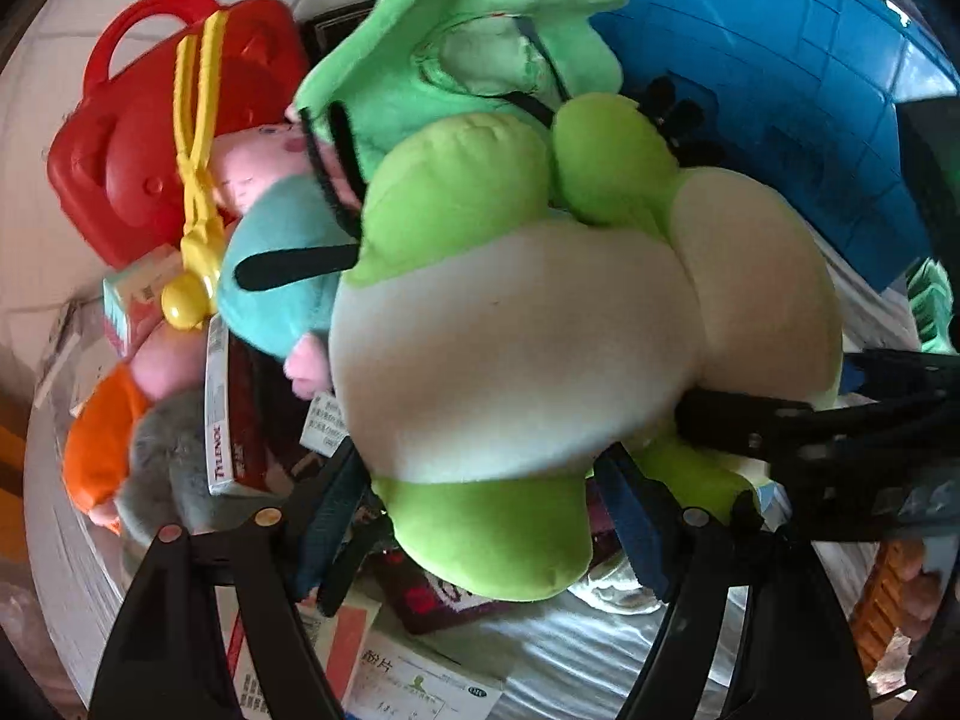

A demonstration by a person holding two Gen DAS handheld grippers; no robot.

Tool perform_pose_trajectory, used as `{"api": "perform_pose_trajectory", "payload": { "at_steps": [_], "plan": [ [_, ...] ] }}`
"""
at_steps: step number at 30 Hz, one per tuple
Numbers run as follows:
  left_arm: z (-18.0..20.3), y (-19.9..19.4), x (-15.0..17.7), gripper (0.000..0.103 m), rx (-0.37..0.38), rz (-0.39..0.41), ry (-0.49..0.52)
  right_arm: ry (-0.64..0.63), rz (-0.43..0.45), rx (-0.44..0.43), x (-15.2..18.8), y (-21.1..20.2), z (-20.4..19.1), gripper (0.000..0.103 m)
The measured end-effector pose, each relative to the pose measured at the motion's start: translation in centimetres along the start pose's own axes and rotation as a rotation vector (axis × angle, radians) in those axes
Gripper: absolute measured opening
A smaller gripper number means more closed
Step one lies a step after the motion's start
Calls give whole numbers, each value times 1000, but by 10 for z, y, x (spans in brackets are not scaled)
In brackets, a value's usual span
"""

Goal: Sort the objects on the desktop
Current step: 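Grasp the green plush frog with both grippers, then carry the plush frog into the crate and open both grippers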

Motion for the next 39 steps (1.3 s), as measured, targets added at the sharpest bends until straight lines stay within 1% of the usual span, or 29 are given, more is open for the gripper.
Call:
{"api": "perform_pose_trajectory", "payload": {
  "at_steps": [2, 3, 5, 7, 10, 13, 17, 18, 19, 20, 24, 25, 26, 27, 30, 31, 32, 36, 39],
  "plan": [
    [3, -4, -1, 65, -3, 13, 10, -53, 25, 31, -1, -5, -6, 70],
    [4, -8, -2, 63, -1, 23, 9, -80, 40, 40, -2, -10, -9, 68],
    [6, -17, -6, 63, 3, 49, -4, -107, 65, 46, -6, -20, -10, 67],
    [9, -27, -13, 62, 0, 77, -9, -120, 86, 34, -10, -31, -10, 67],
    [17, -48, -26, 62, -15, 134, -9, -151, 139, 28, -19, -53, -10, 66],
    [27, -71, -43, 62, -10, 189, -14, -169, 193, 29, -27, -80, -9, 66],
    [50, -105, -79, 62, -6, 287, -4, -190, 277, 44, -41, -126, -1, 66],
    [56, -112, -83, 62, -5, 305, -1, -197, 301, 49, -46, -139, 2, 66],
    [65, -124, -95, 62, -4, 337, 4, -203, 324, 54, -50, -152, 4, 66],
    [62, -130, -102, 62, 0, 354, 4, -212, 348, 60, -56, -166, 7, 66],
    [93, -163, -154, 62, 7, 451, 9, -247, 455, 87, -83, -228, 26, 66],
    [104, -170, -164, 62, 9, 473, 10, -251, 475, 91, -90, -241, 32, 66],
    [119, -178, -183, 62, 14, 500, 10, -256, 498, 98, -101, -260, 42, 66],
    [130, -184, -192, 62, 18, 514, 10, -258, 512, 102, -108, -271, 50, 66],
    [175, -191, -239, 62, 33, 559, 4, -278, 552, 123, -135, -313, 85, 67],
    [182, -189, -250, 62, 32, 565, 2, -284, 558, 126, -143, -324, 97, 67],
    [198, -187, -266, 62, 33, 567, -2, -291, 561, 129, -152, -334, 111, 67],
    [244, -166, -319, 63, 37, 528, -17, -308, 520, 139, -190, -364, 174, 67],
    [281, -149, -350, 62, 49, 455, -41, -313, 457, 129, -215, -365, 220, 67]
  ]
}}
Point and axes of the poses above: each gripper's, at about its wrist camera, not at the fingertips, and y roughly the way its jaws point, z to its right, x to its underside, the point moved 8 cm from there along y, roughly the way its jaws point, and after that the axes turned 3 degrees about z, right-handed, at the moved point
